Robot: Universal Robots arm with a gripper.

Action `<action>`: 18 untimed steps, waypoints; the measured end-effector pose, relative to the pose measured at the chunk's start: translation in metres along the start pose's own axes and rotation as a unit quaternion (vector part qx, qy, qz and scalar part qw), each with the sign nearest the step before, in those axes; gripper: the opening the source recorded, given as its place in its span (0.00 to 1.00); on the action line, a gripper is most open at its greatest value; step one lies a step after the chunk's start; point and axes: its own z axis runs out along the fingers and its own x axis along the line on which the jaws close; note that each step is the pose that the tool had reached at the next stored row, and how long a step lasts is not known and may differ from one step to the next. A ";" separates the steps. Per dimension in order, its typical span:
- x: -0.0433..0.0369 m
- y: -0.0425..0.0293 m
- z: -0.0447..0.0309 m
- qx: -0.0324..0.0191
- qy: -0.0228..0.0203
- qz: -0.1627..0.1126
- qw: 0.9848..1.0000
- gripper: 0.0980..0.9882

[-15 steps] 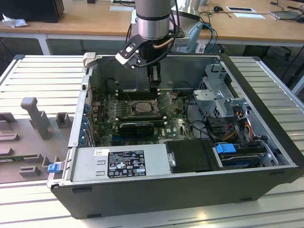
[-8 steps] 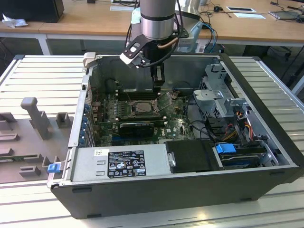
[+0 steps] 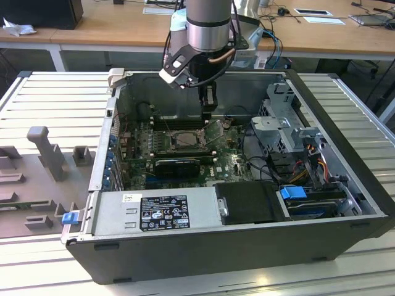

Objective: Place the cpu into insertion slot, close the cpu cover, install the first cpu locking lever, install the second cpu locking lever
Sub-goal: 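Close the cpu cover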

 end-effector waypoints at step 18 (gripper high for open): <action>0.0004 0.0281 0.0029 0.001 0.000 0.000 1.000 0.01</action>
